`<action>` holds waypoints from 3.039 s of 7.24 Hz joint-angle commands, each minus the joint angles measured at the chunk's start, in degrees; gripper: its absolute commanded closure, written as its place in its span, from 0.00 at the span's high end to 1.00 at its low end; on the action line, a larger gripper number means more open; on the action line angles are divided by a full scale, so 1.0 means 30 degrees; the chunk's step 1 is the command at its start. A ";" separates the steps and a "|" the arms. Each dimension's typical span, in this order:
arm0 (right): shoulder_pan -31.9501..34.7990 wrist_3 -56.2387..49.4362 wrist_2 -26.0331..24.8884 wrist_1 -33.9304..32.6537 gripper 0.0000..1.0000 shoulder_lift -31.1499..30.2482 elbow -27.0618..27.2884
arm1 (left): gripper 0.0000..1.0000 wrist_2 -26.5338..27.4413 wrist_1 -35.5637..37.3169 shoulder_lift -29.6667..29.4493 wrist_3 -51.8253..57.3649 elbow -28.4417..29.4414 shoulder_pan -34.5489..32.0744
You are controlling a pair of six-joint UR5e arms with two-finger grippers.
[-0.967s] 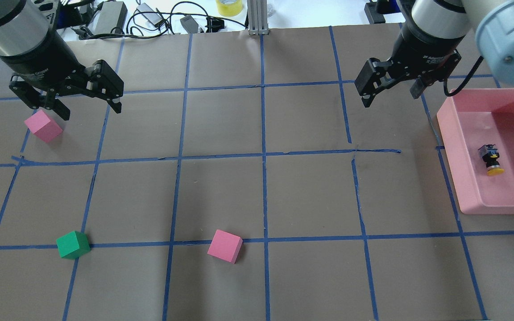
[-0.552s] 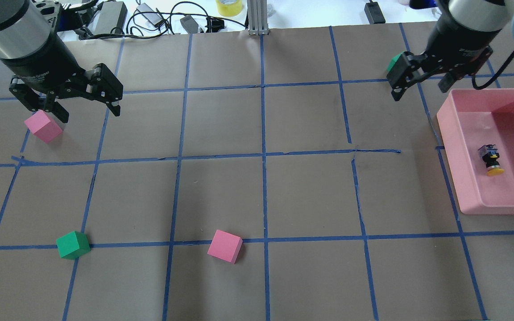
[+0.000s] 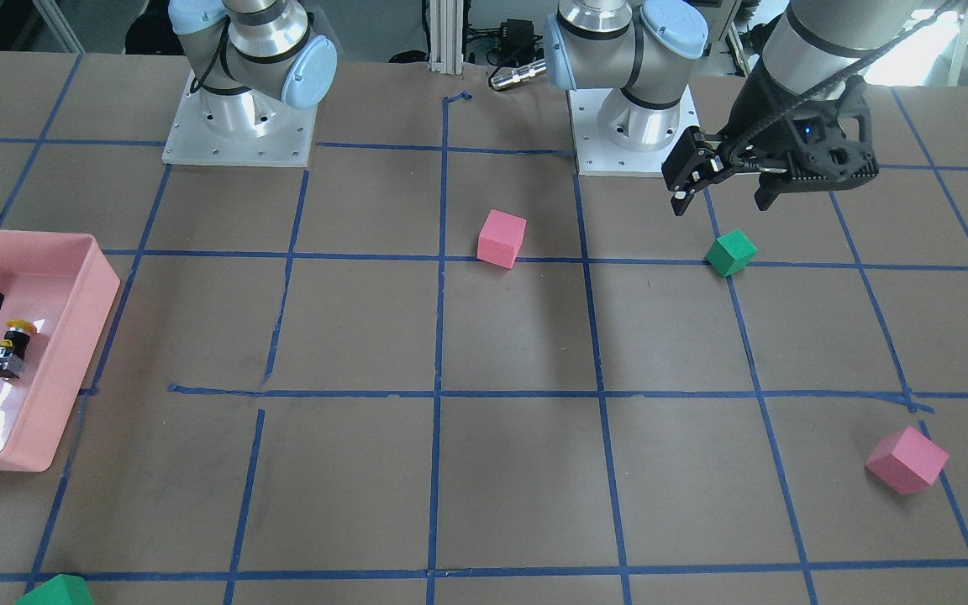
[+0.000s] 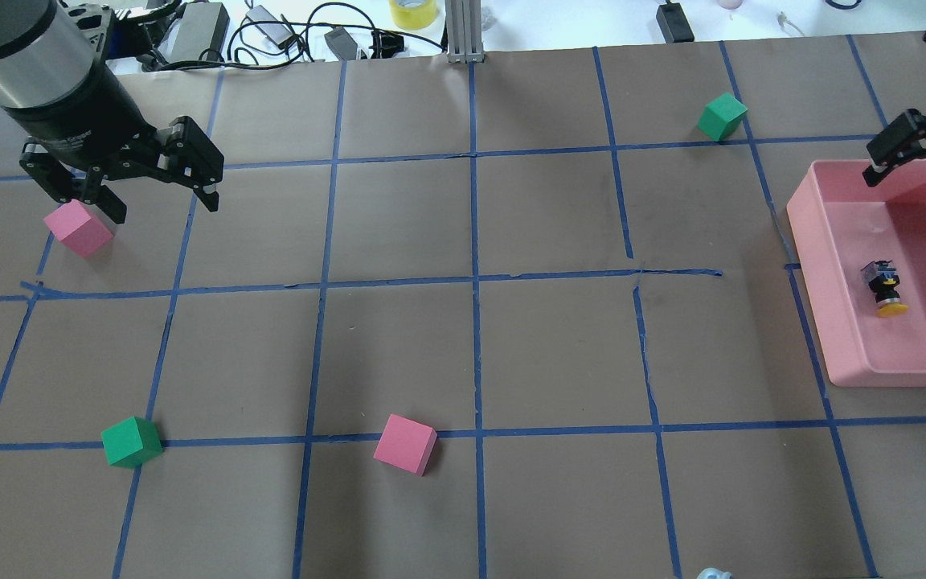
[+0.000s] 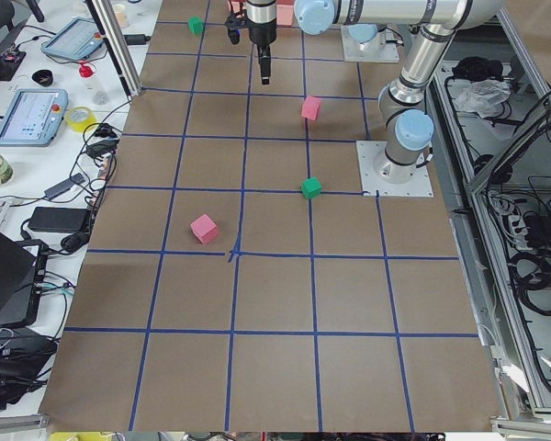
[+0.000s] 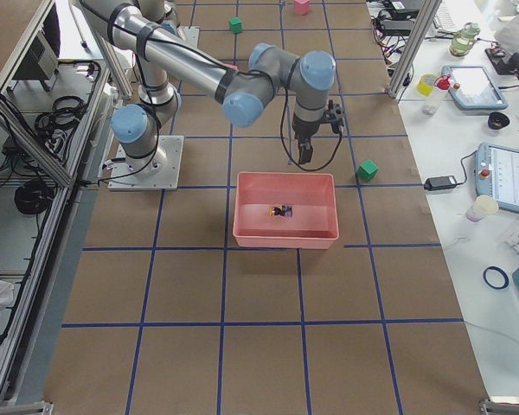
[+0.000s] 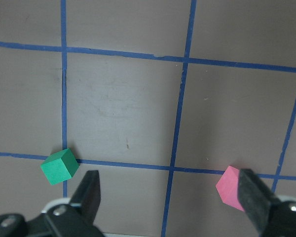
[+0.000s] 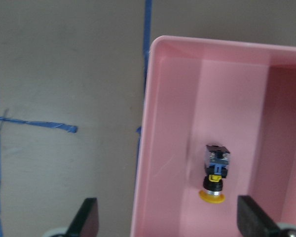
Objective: Align button upright
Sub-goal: 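Move the right gripper over the pink bin toward the push-button switch, then lower the right gripper into the bin around the black push-button switch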
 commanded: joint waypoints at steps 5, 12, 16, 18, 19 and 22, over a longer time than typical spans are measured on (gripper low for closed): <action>-0.2179 -0.1393 0.0438 -0.8553 1.00 0.2255 0.5157 | 1.00 0.0103 -0.0023 0.0027 0.0030 -0.0215 -0.0045; -0.2179 -0.1480 0.1200 -0.8699 1.00 0.3017 0.5245 | 1.00 0.0103 -0.0632 0.0057 -0.0058 -0.0363 -0.0103; -0.2179 -0.0425 0.0532 -0.9109 1.00 0.3543 0.5274 | 1.00 0.0162 -0.1224 0.0057 -0.0029 -0.0334 -0.0103; -0.2179 -0.0454 -0.0083 -0.9109 1.00 0.3691 0.5304 | 1.00 0.0104 -0.1253 0.0028 0.0000 -0.0363 -0.0103; -0.2179 -0.0455 -0.0407 -0.9080 1.00 0.3691 0.5362 | 1.00 0.0190 -0.1282 0.0028 0.0029 -0.0566 -0.0103; -0.2179 -0.0455 -0.0439 -0.9080 0.99 0.3691 0.5626 | 1.00 0.0220 -0.1077 0.0115 0.0030 -0.0686 -0.0103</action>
